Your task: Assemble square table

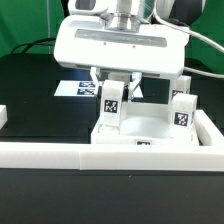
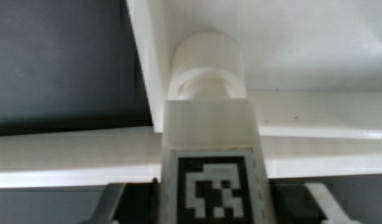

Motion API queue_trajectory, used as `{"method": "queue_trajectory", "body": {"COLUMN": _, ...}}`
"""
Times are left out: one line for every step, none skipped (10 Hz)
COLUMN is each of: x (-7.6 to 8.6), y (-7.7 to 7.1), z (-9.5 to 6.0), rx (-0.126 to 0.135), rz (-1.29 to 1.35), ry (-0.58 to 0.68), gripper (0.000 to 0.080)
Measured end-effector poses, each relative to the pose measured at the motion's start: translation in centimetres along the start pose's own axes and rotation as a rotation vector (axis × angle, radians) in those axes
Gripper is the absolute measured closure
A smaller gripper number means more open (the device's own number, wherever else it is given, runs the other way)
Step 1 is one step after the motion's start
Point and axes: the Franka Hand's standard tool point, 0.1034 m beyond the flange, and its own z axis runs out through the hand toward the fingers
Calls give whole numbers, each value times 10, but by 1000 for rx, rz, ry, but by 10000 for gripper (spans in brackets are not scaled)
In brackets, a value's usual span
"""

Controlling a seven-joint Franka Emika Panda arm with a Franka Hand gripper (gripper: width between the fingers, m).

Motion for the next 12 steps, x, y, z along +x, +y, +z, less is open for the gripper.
{"method": "queue_trajectory", "body": {"x": 1, "y": 1, "z": 2, "rx": -5, "rz": -6, "ry": 21, "gripper": 509}}
{"method": "queue_trajectory", "body": {"x": 4, "y": 3, "z": 4, "rx": -9, "rz": -8, "ry": 48, "gripper": 509}}
{"method": "queue_trajectory", "body": {"x": 6, "y": 6, "z": 5, "rx": -11, "rz": -1, "ry": 43, "gripper": 509}}
{"method": "queue_trajectory", "body": {"x": 6, "y": 6, "z": 5, "rx": -9, "rz": -2, "ry": 41, "gripper": 509}}
{"method": "queue_trajectory", "body": {"x": 6, "y": 6, "z": 5, "rx": -9, "rz": -2, "ry": 40, "gripper": 509}}
{"method": "queue_trajectory", "body": {"x": 4, "y": 6, "z": 6, "rx": -9, "rz": -2, "ry": 31, "gripper": 440}}
{"method": "queue_trajectory", "body": {"x": 4, "y": 6, "z": 6, "rx": -10, "rz": -2, "ry": 31, "gripper": 440}}
{"method": "queue_trajectory", "body": {"x": 4, "y": 6, "z": 6, "rx": -10, "rz": -2, "ry": 31, "gripper": 243}}
{"method": "queue_trajectory", "body": {"x": 4, "y": 6, "z": 7, "rx": -10, "rz": -2, "ry": 31, "gripper": 173}}
{"method": "queue_trajectory", "body": {"x": 4, "y": 6, "z": 7, "rx": -10, "rz": -2, "ry": 31, "gripper": 173}}
{"method": "queue_trajectory", "body": {"x": 4, "y": 6, "z": 7, "rx": -10, "rz": -2, "ry": 31, "gripper": 154}}
{"method": "queue_trajectory", "body": {"x": 4, "y": 6, "z": 7, "rx": -10, "rz": -2, "ry": 31, "gripper": 154}}
